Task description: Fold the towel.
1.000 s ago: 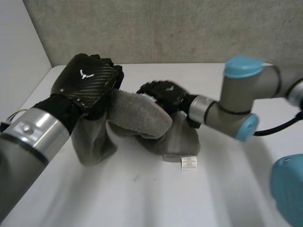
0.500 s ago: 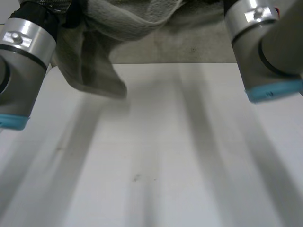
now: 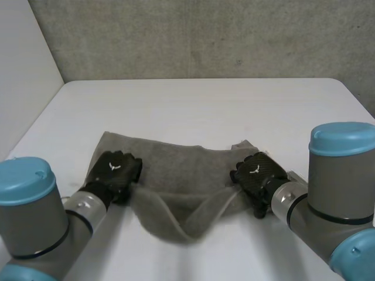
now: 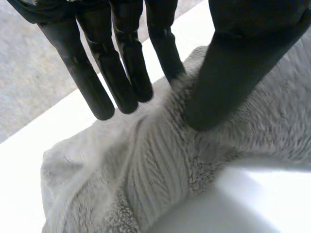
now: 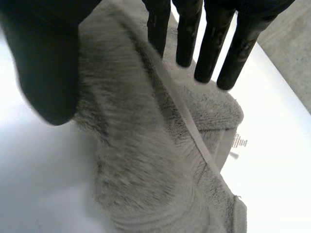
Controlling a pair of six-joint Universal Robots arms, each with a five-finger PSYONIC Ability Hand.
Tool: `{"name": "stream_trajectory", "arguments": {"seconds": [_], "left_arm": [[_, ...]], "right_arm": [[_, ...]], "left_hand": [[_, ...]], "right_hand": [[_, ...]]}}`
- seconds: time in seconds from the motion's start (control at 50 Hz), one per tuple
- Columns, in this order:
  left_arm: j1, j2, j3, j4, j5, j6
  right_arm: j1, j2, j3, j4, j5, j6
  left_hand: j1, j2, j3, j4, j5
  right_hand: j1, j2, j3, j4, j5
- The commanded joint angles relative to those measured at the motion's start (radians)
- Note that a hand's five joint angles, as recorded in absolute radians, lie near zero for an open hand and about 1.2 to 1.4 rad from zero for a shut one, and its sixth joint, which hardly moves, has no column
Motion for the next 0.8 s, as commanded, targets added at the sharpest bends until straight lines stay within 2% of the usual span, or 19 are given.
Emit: {"name": "stream_trajectory", "arguments": {"seconds": [0.02, 0.14, 0.18, 0.24, 0.28, 0.42, 0.46, 0.54, 0.58, 0.64, 0.68, 0.8], "left_arm": [[-0.007, 0.185, 0.015, -0.175, 0.009, 0.001], [-0.009, 0.278, 0.066, -0.199, 0.038, 0.001], [-0.007, 0.284, 0.078, -0.197, 0.052, 0.001], [-0.004, 0.281, 0.097, -0.2, 0.09, 0.001], [0.003, 0.262, 0.106, -0.203, 0.136, 0.003], [0.008, 0.12, 0.172, -0.212, 0.203, 0.026], [0.016, 0.045, 0.213, -0.254, 0.206, 0.065], [0.034, -0.023, 0.247, -0.315, 0.208, 0.122], [0.045, -0.081, 0.271, -0.353, 0.208, 0.188], [0.045, -0.101, 0.281, -0.36, 0.208, 0.218], [0.046, -0.124, 0.293, -0.36, 0.196, 0.266], [0.051, -0.138, 0.305, -0.36, 0.196, 0.293]], "right_arm": [[-0.072, -0.136, -0.09, 0.062, -0.01, 0.014], [-0.115, -0.153, -0.197, 0.118, -0.113, 0.089], [-0.138, -0.147, -0.252, 0.215, -0.169, 0.097], [-0.152, -0.139, -0.28, 0.257, -0.189, 0.095], [-0.178, -0.078, -0.323, 0.317, -0.218, 0.091], [-0.181, 0.01, -0.36, 0.355, -0.211, 0.012], [-0.183, 0.054, -0.351, 0.374, -0.205, -0.058], [-0.187, 0.08, -0.339, 0.371, -0.206, -0.097], [-0.189, 0.097, -0.32, 0.355, -0.217, -0.098], [-0.19, 0.129, -0.313, 0.32, -0.217, -0.1], [-0.19, 0.14, -0.309, 0.302, -0.217, -0.1], [-0.204, 0.181, -0.312, 0.262, -0.221, -0.11]], "left_hand": [[-0.254, -0.258, -0.26, -0.269, -0.27], [-0.337, -0.341, -0.343, -0.352, -0.352], [-0.337, -0.341, -0.343, -0.352, -0.352], [-0.337, -0.341, -0.343, -0.352, -0.352], [-0.325, -0.329, -0.331, -0.34, -0.341], [-0.234, -0.238, -0.24, -0.249, -0.25], [-0.164, -0.168, -0.17, -0.179, -0.179], [-0.152, -0.156, -0.158, -0.167, -0.167], [-0.149, -0.153, -0.155, -0.164, -0.165], [-0.143, -0.147, -0.149, -0.158, -0.159], [-0.029, -0.033, -0.035, -0.044, -0.045], [-0.02, -0.024, -0.026, -0.035, -0.035]], "right_hand": [[-0.062, -0.108, -0.108, -0.108, -0.112], [-0.059, -0.105, -0.106, -0.105, -0.11], [-0.056, -0.102, -0.103, -0.102, -0.107], [-0.05, -0.097, -0.097, -0.096, -0.101], [-0.033, -0.079, -0.079, -0.078, -0.083], [0.041, -0.006, -0.006, -0.005, -0.01], [0.049, 0.003, 0.003, 0.004, -0.001], [0.049, 0.003, 0.003, 0.004, -0.001], [0.047, 0.0, 0.0, 0.001, -0.004], [0.049, 0.003, 0.003, 0.004, -0.001], [0.049, 0.003, 0.003, 0.004, -0.001], [0.105, 0.059, 0.059, 0.059, 0.055]]}}
